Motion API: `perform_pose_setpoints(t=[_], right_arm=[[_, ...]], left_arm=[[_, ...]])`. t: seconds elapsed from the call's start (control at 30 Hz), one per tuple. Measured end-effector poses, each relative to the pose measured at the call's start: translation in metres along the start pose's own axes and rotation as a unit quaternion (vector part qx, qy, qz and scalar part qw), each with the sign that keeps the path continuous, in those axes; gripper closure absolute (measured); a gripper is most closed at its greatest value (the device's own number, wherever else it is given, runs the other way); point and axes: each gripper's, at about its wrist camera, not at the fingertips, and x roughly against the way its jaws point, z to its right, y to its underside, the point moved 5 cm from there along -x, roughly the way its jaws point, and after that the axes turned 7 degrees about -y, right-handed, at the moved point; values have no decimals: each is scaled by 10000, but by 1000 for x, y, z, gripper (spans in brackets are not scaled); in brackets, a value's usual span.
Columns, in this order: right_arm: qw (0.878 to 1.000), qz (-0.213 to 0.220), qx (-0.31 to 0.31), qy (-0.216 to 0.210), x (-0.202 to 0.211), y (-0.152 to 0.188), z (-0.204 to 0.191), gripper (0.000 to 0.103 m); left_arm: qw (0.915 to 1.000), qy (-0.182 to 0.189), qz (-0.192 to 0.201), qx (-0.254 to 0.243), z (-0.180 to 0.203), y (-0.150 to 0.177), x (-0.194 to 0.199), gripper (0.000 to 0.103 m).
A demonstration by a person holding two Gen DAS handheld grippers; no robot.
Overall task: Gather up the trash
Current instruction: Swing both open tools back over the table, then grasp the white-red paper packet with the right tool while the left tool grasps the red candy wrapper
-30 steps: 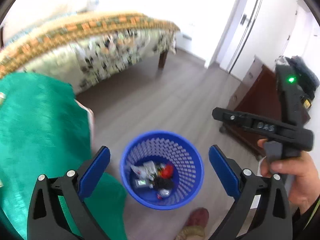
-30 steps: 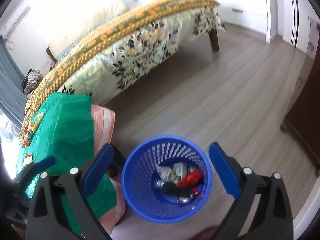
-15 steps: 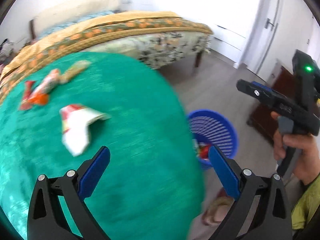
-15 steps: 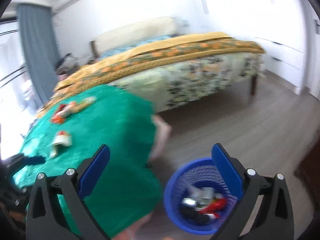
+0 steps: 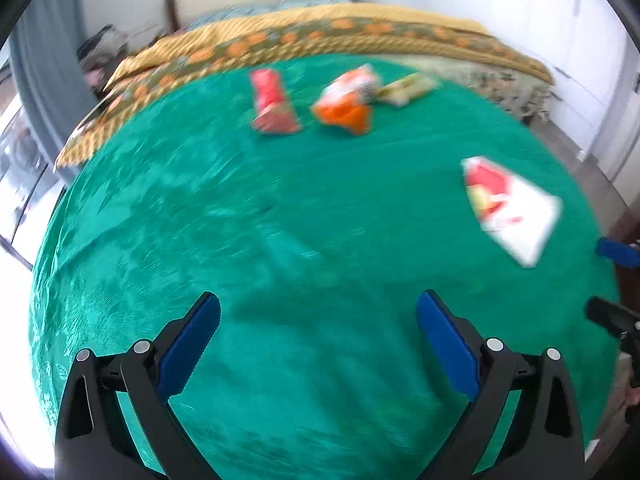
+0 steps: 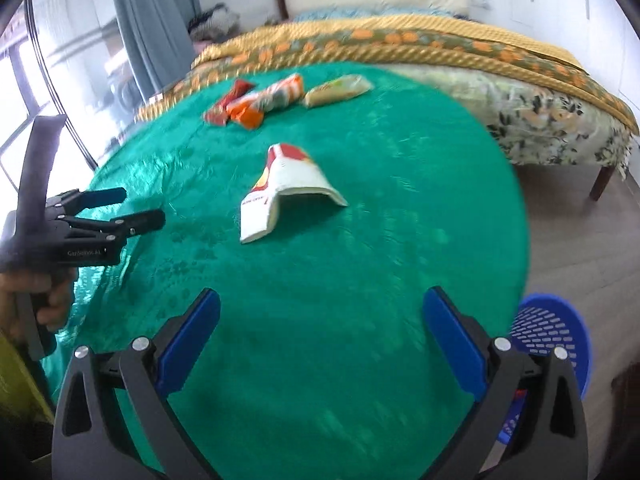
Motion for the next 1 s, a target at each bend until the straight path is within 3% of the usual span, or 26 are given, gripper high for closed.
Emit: perform_pose_setpoints(t=[0.07,0.3,0.53,0.6,0.67,0.73,0.83,0.93,1.0], right_arm=[[9999,-122,8,26,-8,-8,-1,5],[9992,-393,-81,-58,-30,-28,-4,5],[9970,-678,370,4,-52,-40,-12,5],[9961,-724,495,55,-56,-43,-14,16],[9956,-669,623,215,-55,-46,-16,45],[9963,-667,543,53,-54,-49,-18,55],[9979,-503,415,20,-56,-54,-24,62],[9992,-275,248,163,-60,-59,-25,63],[9995,-188,144,200,-63,-60,-23,63]], left_arm=[[9996,234,7,159,-9,4,0,4],[9998,165,20,84,-9,5,0,4],[9998,167,20,92,-9,6,0,4],[9998,166,20,92,-10,6,0,4],[9998,163,21,92,-9,6,0,4],[9998,162,21,93,-9,6,-1,4],[9997,216,28,128,-8,6,1,4],[9985,529,41,162,-17,0,3,4],[9984,508,41,241,-29,-13,2,4]])
